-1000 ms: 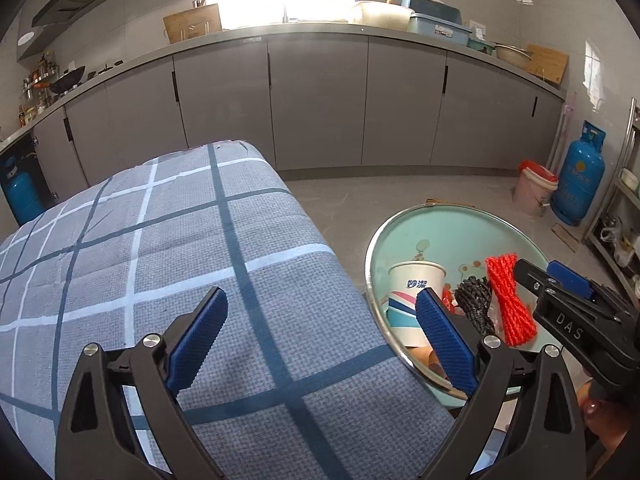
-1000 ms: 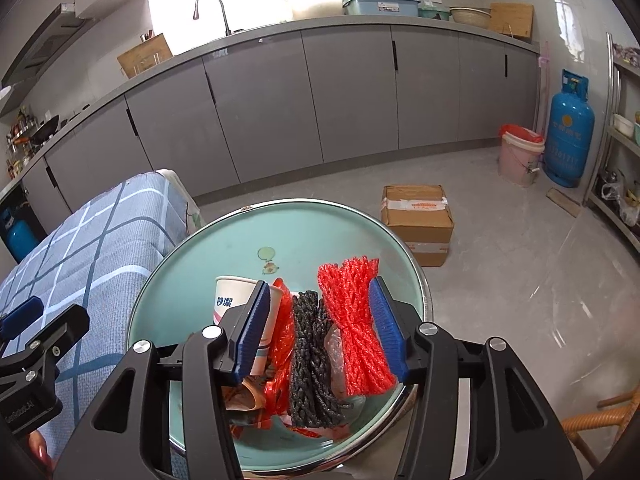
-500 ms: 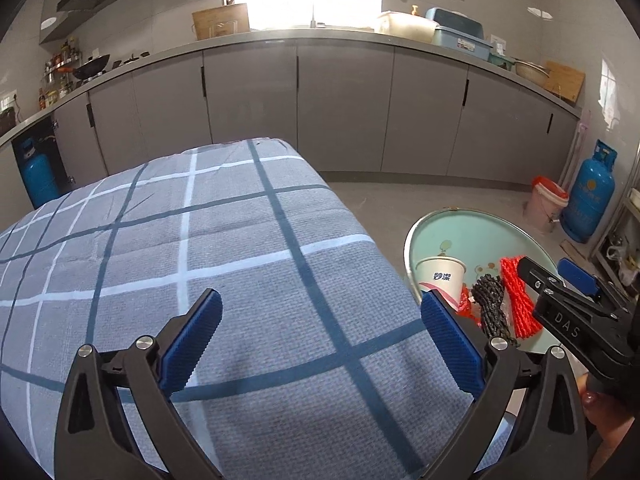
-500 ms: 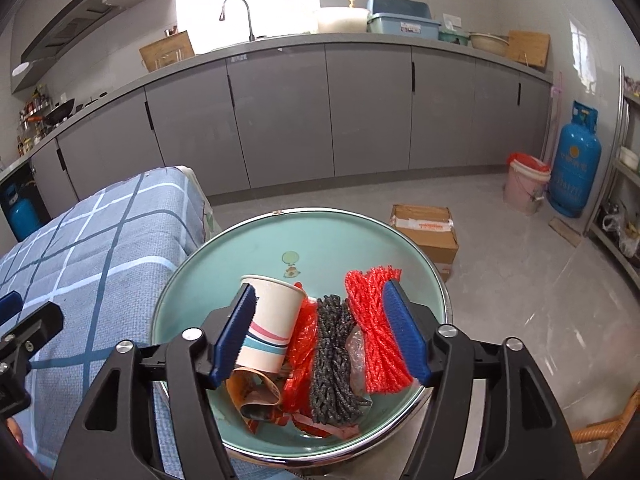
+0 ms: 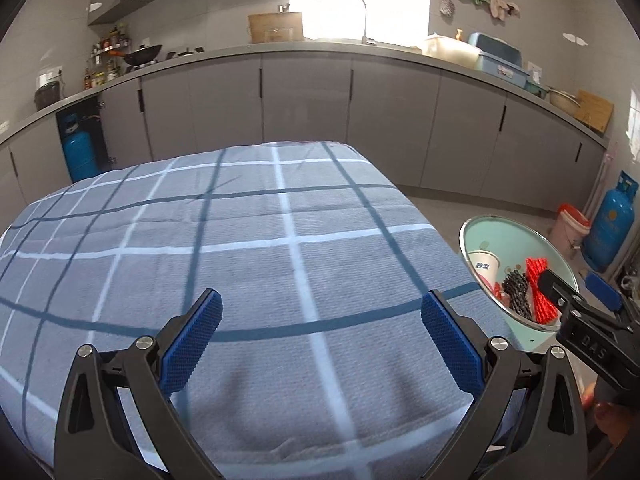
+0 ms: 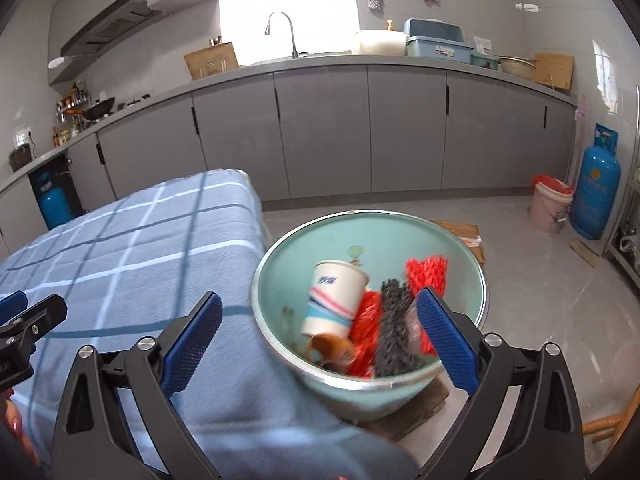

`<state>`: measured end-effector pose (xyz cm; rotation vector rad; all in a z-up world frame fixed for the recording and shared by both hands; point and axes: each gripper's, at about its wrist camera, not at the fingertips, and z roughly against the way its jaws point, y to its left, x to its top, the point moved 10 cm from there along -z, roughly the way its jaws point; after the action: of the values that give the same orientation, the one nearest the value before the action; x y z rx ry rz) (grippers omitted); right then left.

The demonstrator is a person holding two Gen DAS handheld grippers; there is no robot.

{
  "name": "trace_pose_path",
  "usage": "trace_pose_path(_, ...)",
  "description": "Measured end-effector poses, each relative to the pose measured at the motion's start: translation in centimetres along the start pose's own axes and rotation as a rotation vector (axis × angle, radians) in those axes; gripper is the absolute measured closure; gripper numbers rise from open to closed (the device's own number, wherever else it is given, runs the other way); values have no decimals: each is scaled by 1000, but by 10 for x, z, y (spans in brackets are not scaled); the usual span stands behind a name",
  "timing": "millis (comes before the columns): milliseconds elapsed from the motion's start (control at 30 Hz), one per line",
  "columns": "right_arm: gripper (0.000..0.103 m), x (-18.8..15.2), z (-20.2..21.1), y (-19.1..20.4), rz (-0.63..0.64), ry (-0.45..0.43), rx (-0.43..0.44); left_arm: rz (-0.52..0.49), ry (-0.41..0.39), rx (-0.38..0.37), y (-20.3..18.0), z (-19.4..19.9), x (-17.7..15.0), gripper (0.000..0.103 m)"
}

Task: Collect trash

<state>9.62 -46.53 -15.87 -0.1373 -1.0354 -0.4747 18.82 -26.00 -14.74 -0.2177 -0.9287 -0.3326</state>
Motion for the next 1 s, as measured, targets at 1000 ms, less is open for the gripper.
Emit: trace_pose_path(1000,4,1,113,67,76,-127,19,46,-145,148,68,114,-13,5)
